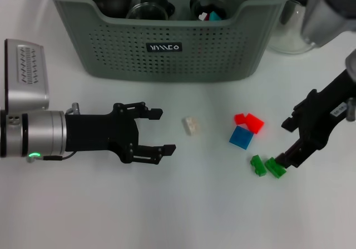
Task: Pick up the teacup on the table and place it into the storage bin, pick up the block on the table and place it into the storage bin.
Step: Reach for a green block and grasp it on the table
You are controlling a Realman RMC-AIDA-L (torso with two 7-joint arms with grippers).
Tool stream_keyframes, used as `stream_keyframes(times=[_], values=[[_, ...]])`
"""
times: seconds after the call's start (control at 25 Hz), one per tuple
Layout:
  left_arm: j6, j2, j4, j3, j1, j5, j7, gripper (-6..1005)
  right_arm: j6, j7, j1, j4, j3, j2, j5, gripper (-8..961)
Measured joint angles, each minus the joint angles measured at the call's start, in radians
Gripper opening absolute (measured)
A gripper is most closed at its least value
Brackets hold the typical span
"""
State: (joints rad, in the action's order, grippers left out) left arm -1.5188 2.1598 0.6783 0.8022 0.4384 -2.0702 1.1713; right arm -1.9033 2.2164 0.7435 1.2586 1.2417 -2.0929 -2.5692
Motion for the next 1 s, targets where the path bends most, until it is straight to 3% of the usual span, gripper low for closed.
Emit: stream_keyframes(times=[0.28, 0.6, 1.0], values=[[0.009, 0.006, -0.007, 0.003, 0.005, 0.004, 0.002, 862, 0.122, -0.042, 0.068, -0.201, 0.140, -0.001, -0.022, 895], [0.010, 0.006, -0.008, 0.000, 0.011, 0.006, 0.043, 862, 0.197, -0.115, 0.089, -0.232, 0.223, -0.005, -0.056, 894], [0.044, 0.009, -0.034, -0.001, 0.011, 0.032, 0.070, 862, 0.277, -0.198, 0.085, -0.254, 0.407, -0.013, -0.049, 894]])
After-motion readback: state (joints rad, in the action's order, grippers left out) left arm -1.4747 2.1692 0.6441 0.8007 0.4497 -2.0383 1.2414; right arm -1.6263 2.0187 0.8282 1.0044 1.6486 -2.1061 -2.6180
